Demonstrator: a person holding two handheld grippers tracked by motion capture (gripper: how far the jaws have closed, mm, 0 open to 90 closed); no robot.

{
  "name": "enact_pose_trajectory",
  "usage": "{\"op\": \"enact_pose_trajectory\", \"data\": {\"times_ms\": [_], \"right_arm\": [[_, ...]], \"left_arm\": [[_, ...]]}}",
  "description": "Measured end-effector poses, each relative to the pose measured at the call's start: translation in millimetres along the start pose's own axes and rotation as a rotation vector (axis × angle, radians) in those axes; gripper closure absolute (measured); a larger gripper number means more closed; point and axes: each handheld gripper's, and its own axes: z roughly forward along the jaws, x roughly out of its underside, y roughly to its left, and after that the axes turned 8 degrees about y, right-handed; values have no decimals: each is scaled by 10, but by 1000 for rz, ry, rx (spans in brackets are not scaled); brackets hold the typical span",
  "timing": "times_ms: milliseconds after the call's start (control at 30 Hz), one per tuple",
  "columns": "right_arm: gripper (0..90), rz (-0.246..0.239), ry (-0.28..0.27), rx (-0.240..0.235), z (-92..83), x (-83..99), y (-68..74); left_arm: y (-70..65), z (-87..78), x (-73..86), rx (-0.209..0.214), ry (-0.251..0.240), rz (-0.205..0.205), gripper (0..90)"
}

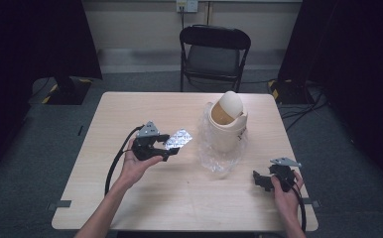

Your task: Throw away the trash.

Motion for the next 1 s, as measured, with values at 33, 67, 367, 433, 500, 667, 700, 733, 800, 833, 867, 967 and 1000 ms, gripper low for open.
{"op": "enact_pose_trajectory", "data": {"times_ms": [33,67,367,433,500,667,700,733,800,833,867,967,1000], "right_arm": [[80,1,0,0,0,0,0],[80,0,0,0,0,0,0],[80,0,0,0,0,0,0],[80,1,0,0,0,0,0],[80,0,0,0,1,-1,0],[80,1,0,0,0,0,1],[80,0,0,0,0,0,0],[80,0,0,0,0,0,0],[80,1,0,0,0,0,1],[80,0,0,0,0,0,0],[80,0,0,0,0,0,0],[80,-1,0,0,0,0,-1],[80,0,0,0,0,0,0]], "left_arm": [[-11,5,-29,0,2,10,341],[-22,14,-55,4,-5,11,341],[-78,100,-292,22,-14,36,341],[-74,123,-348,28,-12,40,340],[-77,143,-402,30,-14,41,340],[-139,169,-543,36,-13,75,341],[-149,176,-568,37,-10,79,340],[-152,182,-593,39,-13,83,340],[-142,201,-637,36,-14,85,341],[-134,214,-654,36,-19,83,341],[-128,231,-670,42,-15,80,341],[-106,289,-723,40,-4,79,341],[-102,306,-748,42,-3,73,341]]}}
